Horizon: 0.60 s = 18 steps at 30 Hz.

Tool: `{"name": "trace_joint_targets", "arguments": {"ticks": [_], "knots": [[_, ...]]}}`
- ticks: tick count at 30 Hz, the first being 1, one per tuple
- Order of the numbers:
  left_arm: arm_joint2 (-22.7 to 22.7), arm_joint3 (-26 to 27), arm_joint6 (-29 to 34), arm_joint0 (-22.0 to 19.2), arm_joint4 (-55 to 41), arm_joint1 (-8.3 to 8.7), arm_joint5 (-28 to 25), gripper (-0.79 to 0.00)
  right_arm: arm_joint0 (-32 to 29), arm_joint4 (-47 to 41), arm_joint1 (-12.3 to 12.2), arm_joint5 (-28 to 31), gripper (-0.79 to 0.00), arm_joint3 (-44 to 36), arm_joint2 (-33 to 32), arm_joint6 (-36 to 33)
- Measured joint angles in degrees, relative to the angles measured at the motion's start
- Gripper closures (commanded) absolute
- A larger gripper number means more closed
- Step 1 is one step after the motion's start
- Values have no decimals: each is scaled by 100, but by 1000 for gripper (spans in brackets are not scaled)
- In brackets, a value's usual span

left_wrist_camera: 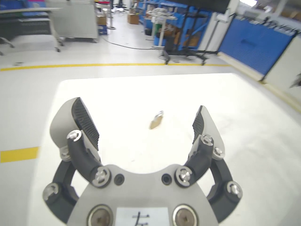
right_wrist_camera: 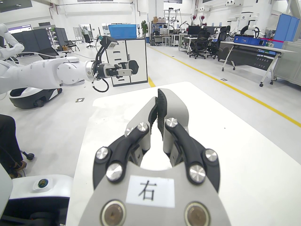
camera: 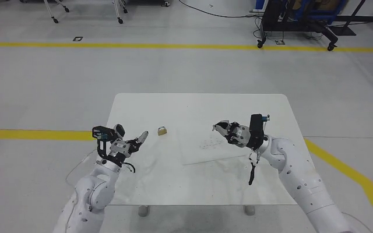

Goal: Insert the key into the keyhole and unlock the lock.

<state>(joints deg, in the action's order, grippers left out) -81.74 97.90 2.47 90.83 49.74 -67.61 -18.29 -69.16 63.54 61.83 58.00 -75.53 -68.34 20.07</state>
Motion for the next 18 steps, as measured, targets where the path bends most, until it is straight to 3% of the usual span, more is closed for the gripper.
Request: {"name": "trace_joint_targets", "arguments": {"ticks": [4, 6, 9, 15, 18], "knots": [[462, -348, 779, -587, -2012, -94, -643, -785, 0, 0, 0, 0, 0, 0, 0, 0], [550, -481, 861, -860, -2502, -131, -443, -785, 0, 0, 0, 0, 0, 0, 0, 0], [641, -457, 745, -1054, -2427, -154, 98, -785, 0, 0, 0, 0, 0, 0, 0, 0], [637, -455, 753, -1033, -2341, -153, 82, -785, 0, 0, 0, 0, 0, 0, 0, 0], [678, -514, 929, -936, -2754, -162, -107, -785, -3, -3, 1, -1, 0, -4, 2, 0]]}}
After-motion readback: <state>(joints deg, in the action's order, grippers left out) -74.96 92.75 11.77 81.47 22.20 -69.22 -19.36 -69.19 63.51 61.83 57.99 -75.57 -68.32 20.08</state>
